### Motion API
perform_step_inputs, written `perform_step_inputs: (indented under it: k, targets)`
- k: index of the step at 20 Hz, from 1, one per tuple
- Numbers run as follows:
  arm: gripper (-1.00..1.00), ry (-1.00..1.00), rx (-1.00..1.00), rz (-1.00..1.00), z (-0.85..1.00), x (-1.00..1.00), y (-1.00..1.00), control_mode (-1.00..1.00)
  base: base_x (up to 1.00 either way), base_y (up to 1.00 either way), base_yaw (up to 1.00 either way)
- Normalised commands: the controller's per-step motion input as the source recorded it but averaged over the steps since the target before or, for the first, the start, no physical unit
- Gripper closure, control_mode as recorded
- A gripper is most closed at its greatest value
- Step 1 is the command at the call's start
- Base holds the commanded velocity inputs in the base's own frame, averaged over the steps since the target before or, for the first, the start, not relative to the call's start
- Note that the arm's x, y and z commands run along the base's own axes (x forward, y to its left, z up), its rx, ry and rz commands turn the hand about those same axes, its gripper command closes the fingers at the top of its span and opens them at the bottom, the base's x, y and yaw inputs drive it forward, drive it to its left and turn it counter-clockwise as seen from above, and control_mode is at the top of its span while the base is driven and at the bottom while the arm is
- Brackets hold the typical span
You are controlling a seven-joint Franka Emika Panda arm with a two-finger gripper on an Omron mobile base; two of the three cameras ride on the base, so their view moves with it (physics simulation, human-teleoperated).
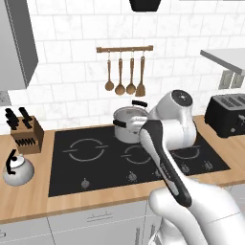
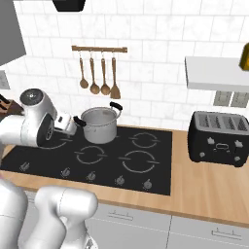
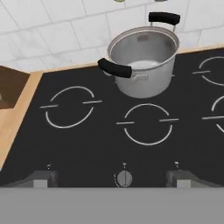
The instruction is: Pick the kettle from the counter and place it on a stove burner. Then turn the burner on.
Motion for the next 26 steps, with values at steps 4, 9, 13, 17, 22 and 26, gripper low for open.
perform_step_inputs:
  k: [4, 9, 13, 17, 22, 26]
  targets:
    - [-1.00, -0.05, 0.12, -0.04, 0.00, -0.28, 0.77, -1.00, 0.00, 0.00, 0.00]
    - [-1.00, -0.02, 0.11, -0.02, 0.00, -0.19, 0.85, -1.00, 0.00, 0.00, 0.00]
    - [-1.00, 0.00, 0.05, 0.00, 0.00, -0.22, 0.82, -1.00, 0.00, 0.00, 0.00]
    - [-1.00, 0.00, 0.00, 0.07, 0.00, -0.25, 0.61, -1.00, 0.00, 0.00, 0.00]
    - [-1.00, 0.00, -0.01, 0.24, 0.00, -0.24, 0.54, -1.00, 0.00, 0.00, 0.00]
    - [-1.00, 0.00, 0.00, 0.26, 0.00, -0.11, 0.41, -1.00, 0.00, 0.00, 0.00]
